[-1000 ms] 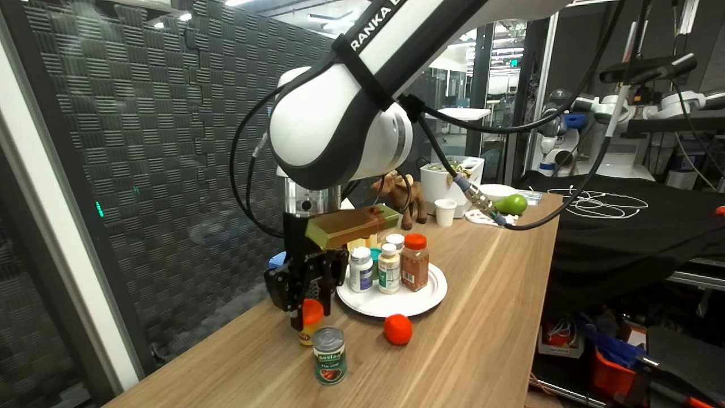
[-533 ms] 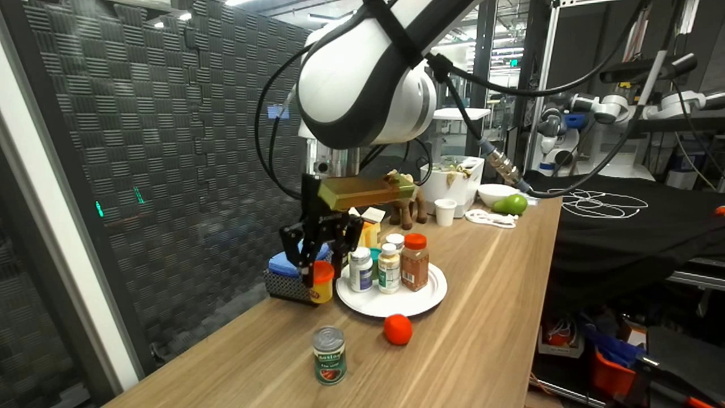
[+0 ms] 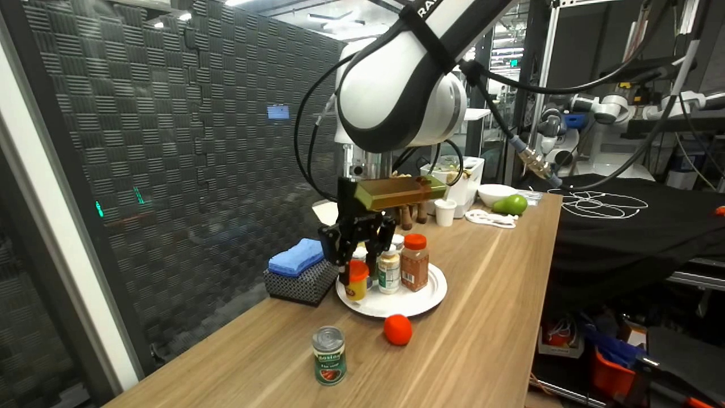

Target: Put all the bottles and the orange plushie that are around the white plate on the white plate

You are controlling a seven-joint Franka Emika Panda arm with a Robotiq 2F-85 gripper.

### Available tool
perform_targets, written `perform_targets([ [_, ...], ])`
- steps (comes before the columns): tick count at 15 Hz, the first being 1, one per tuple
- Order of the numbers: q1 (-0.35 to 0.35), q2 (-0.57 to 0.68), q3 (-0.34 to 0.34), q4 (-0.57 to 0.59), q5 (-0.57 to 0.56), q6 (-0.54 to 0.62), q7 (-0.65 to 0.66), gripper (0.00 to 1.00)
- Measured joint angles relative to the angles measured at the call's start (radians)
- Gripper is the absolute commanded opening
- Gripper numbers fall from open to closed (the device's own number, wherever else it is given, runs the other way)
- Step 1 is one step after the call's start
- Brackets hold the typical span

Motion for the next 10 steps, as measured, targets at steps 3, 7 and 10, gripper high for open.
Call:
perform_targets([
  [3,-0.006,0.0,-0.004,-0.018,0.0,0.002,0.004,0.28],
  [7,-0.01,0.001,-0.02,-0.029,0.0,0.002,0.02,0.28],
  [10,-0.018,0.005,-0.029,-0.03,0.0,0.005,0.028,0.28],
])
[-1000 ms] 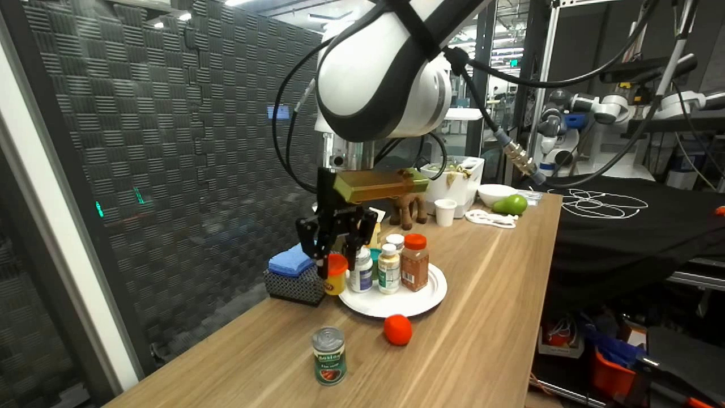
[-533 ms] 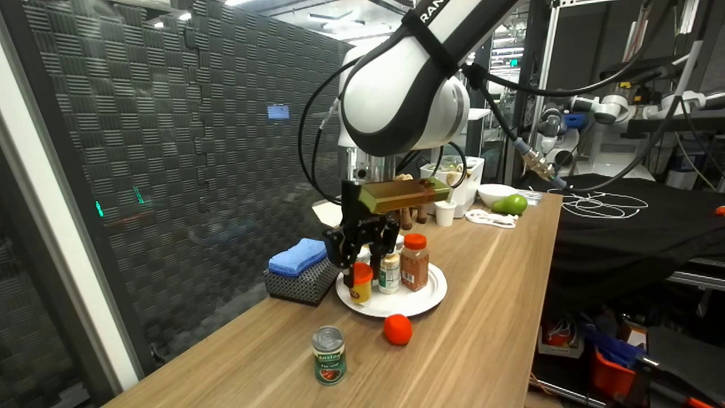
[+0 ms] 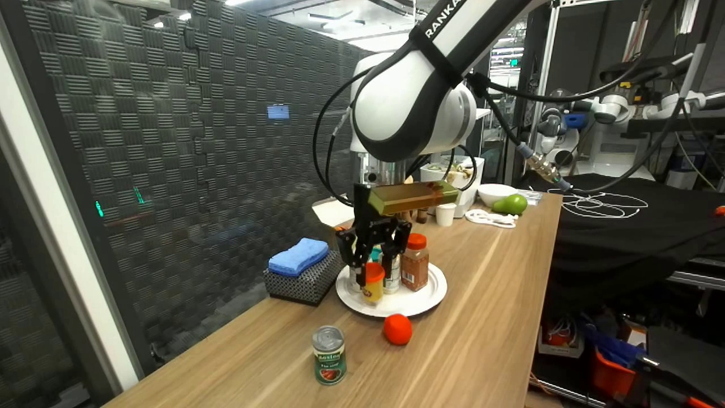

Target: Put all the bottles and the orange plushie that are around the white plate on the white plate

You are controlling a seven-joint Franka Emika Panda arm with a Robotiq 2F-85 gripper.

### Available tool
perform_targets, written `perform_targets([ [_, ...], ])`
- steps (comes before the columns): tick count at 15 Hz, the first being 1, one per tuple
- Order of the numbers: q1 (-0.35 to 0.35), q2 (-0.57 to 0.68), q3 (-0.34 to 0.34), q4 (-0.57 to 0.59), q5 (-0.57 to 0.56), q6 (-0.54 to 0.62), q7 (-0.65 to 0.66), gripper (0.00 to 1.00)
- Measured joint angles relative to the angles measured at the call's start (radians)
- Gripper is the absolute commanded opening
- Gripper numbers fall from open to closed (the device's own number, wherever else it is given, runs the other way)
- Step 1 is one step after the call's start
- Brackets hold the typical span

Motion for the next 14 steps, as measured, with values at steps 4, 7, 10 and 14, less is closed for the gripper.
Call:
perform_targets([
  [4,-0.02,0.004,0.001,0.002,0.019,0.014,0.0,0.28],
  [7,-0.035,0.005,0.006,0.007,0.059,0.015,-0.008,0.4],
  [10,-0.049,0.006,0.012,0.01,0.103,0.015,-0.028,0.78],
  [14,-0.067,0.013,0.022,0.013,0.155,0.015,-0.065,1.0],
])
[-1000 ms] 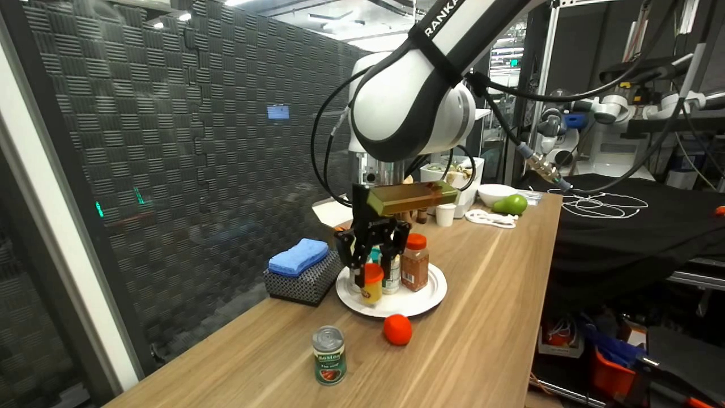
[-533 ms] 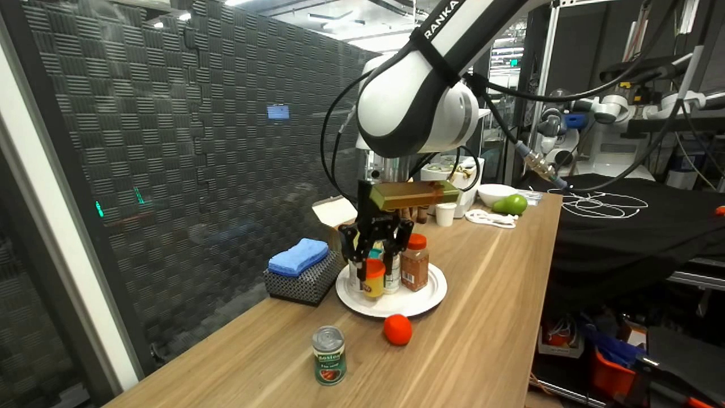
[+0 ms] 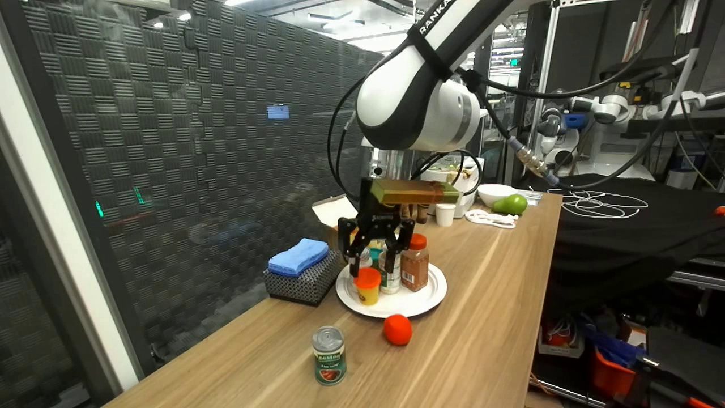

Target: Put all the bottles and the orange plushie that are around the white plate on the white plate

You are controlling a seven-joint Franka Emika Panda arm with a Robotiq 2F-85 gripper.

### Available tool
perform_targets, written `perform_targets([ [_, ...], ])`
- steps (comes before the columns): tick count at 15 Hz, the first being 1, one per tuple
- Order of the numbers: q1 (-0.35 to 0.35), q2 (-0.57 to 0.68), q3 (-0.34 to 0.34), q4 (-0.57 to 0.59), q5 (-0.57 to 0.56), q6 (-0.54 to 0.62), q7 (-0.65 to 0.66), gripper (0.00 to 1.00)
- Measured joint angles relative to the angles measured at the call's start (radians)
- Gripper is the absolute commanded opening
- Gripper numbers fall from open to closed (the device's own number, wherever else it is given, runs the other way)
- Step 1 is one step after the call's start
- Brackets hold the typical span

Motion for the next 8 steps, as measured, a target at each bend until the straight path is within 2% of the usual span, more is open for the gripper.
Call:
perform_targets([
  [8,-0.014,-0.016,0.021,0.009,0.045,0.001,-0.051,1.0],
])
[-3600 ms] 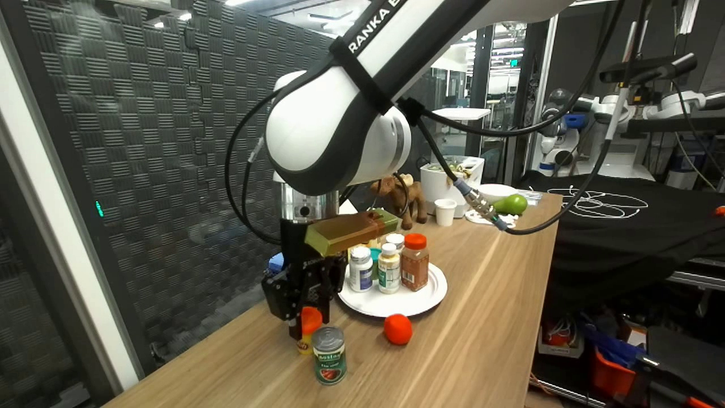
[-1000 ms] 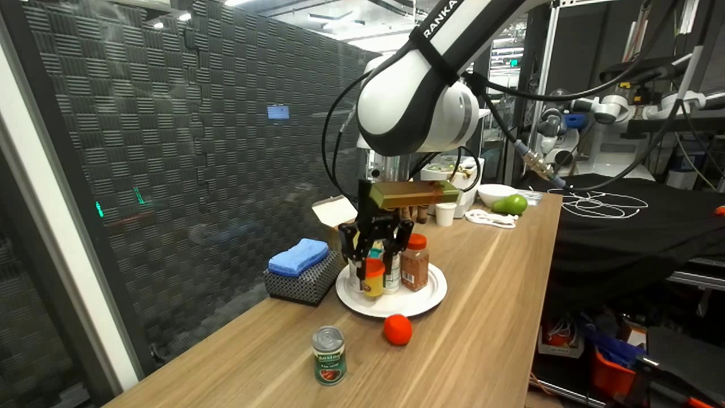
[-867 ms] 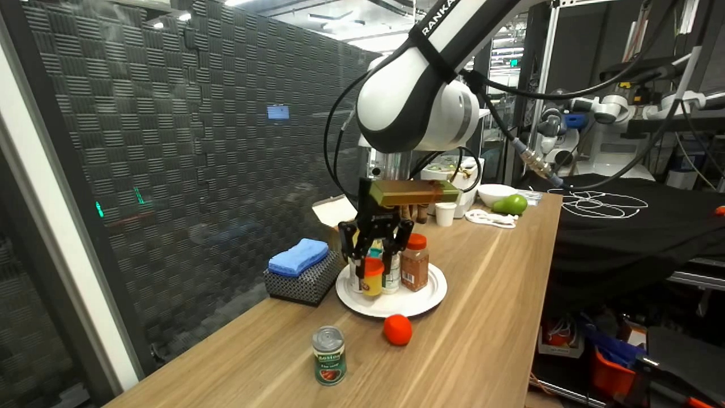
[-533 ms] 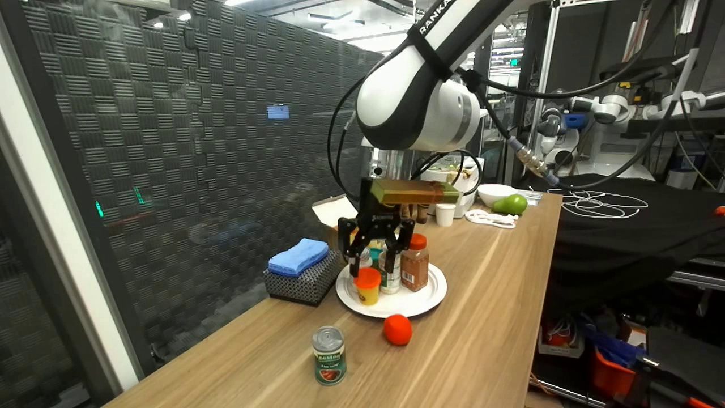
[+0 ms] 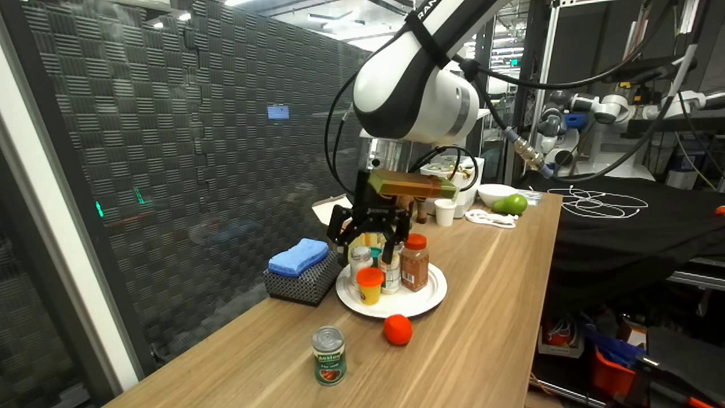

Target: Put all the bottles and the orange plushie that are around the white plate on the white plate

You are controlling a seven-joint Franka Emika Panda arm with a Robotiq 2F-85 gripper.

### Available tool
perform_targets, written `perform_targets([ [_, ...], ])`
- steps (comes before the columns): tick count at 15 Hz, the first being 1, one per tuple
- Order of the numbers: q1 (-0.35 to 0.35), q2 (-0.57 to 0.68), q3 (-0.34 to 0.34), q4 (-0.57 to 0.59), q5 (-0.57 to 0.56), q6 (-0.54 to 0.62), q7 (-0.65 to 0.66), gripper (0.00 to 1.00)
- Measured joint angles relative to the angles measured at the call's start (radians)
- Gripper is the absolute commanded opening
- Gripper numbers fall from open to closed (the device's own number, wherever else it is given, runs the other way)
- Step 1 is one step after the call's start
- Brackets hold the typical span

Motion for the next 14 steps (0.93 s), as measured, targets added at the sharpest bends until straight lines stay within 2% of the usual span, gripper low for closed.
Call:
perform_targets([
  [4,0.005,-0.074,0.035,-0.009,0.005,-0.019,-0.008,1.0],
  [7,0.029,-0.151,0.054,-0.024,-0.002,-0.13,-0.003,1.0],
  [11,0.093,-0.216,0.07,-0.052,-0.075,-0.241,0.05,1.0],
  [14,0.141,-0.203,0.087,-0.058,-0.154,-0.267,0.07,1.0],
])
